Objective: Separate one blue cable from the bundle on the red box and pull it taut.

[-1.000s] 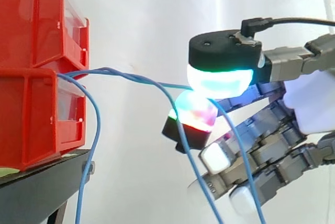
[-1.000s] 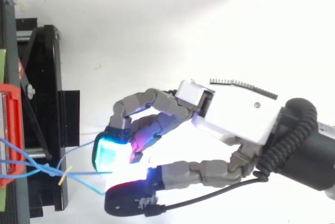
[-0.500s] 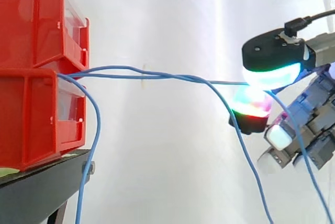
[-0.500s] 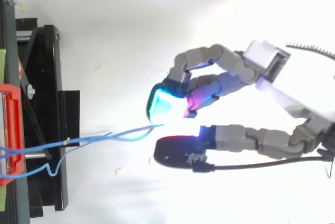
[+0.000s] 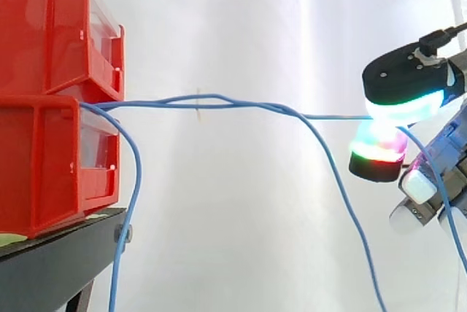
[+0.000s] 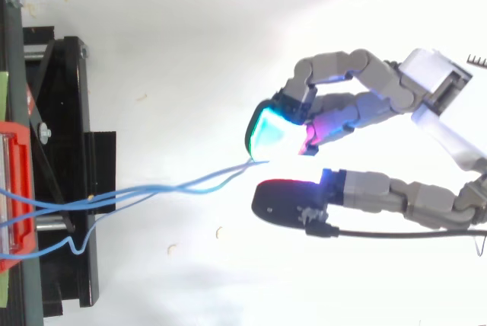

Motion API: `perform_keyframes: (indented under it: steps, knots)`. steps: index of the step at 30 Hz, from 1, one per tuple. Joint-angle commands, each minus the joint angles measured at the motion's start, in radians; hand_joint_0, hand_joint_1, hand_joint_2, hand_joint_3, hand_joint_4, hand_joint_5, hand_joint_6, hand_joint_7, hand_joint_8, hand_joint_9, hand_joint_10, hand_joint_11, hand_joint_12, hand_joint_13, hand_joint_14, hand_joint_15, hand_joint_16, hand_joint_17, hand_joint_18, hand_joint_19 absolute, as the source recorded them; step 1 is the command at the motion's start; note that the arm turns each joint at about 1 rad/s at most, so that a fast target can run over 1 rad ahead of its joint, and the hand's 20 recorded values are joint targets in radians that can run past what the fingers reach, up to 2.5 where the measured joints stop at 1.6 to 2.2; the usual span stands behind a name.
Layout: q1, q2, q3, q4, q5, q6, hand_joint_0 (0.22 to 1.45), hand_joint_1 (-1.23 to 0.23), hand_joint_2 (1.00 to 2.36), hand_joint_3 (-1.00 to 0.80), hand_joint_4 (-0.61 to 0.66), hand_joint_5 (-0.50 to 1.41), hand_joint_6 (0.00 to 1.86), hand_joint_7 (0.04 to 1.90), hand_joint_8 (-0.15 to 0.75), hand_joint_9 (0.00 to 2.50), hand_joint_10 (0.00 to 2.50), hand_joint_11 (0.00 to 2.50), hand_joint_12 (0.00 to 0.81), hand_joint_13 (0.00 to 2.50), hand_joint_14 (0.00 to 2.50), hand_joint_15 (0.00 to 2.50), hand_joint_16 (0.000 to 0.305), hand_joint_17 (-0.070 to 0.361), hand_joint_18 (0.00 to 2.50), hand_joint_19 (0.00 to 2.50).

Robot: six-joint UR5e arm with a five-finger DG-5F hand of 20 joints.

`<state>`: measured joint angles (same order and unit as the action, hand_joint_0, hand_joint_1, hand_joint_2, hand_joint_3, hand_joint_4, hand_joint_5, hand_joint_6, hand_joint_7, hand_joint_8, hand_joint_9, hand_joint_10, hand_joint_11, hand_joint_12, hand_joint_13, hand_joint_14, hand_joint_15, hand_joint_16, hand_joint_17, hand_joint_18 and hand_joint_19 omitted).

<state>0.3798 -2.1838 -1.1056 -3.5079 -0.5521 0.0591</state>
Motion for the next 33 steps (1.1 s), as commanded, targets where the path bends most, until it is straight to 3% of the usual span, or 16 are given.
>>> perform_keyframes:
  steps: [1,2,3,5,6,8,12,22,33]
  knots:
    - [0.008,-0.001,0.000,0.001,-0.025,0.038,0.53,-0.76,1.04,-0.09,0.07,-0.09,0.89,1.15,0.366,1.04,0.01,0.50,0.446,0.75,0.01,0.28,0.057,0.129,0.81,0.26]
    - [0.011,-0.001,0.000,0.001,-0.035,0.045,0.53,-0.76,1.05,-0.09,0.07,-0.09,0.89,1.15,0.366,1.04,0.01,0.50,0.446,0.75,0.01,0.28,0.057,0.129,0.81,0.26]
    - [0.016,-0.001,0.000,0.000,-0.072,0.070,0.53,-0.76,1.05,-0.09,0.07,-0.09,0.89,1.15,0.368,1.04,0.01,0.51,0.447,0.75,0.01,0.28,0.057,0.129,0.81,0.26]
    - [0.021,-0.001,0.000,0.003,-0.173,0.100,0.53,-0.76,1.05,-0.09,0.07,-0.09,0.89,1.15,0.368,1.04,0.01,0.50,0.447,0.75,0.01,0.28,0.057,0.128,0.81,0.26]
    - [0.021,-0.001,0.000,0.003,-0.173,0.100,0.53,-0.76,1.05,-0.09,0.07,-0.09,0.89,1.15,0.367,1.04,0.01,0.50,0.446,0.76,0.01,0.28,0.057,0.128,0.81,0.26]
    - [0.021,-0.001,0.000,0.014,-0.206,0.093,0.54,-0.76,1.04,-0.09,0.07,-0.09,0.89,1.15,0.368,1.04,0.01,0.50,0.447,0.76,0.01,0.28,0.057,0.128,0.81,0.26]
    - [0.021,-0.001,-0.002,0.035,-0.221,0.081,0.54,-0.76,1.04,-0.08,0.07,-0.09,0.89,1.15,0.369,1.05,0.01,0.50,0.446,0.76,0.01,0.28,0.057,0.128,0.80,0.26]
    - [0.021,-0.001,-0.002,0.187,-0.223,0.018,0.54,-0.77,1.03,-0.08,0.07,-0.09,0.89,1.15,0.368,1.05,0.01,0.51,0.443,0.76,0.01,0.28,0.057,0.127,0.80,0.26]
    - [0.021,-0.001,-0.002,0.207,-0.224,0.016,0.54,-0.77,1.04,-0.08,0.07,-0.09,0.89,1.16,0.369,1.06,0.01,0.50,0.444,0.76,0.01,0.28,0.057,0.128,0.80,0.26]
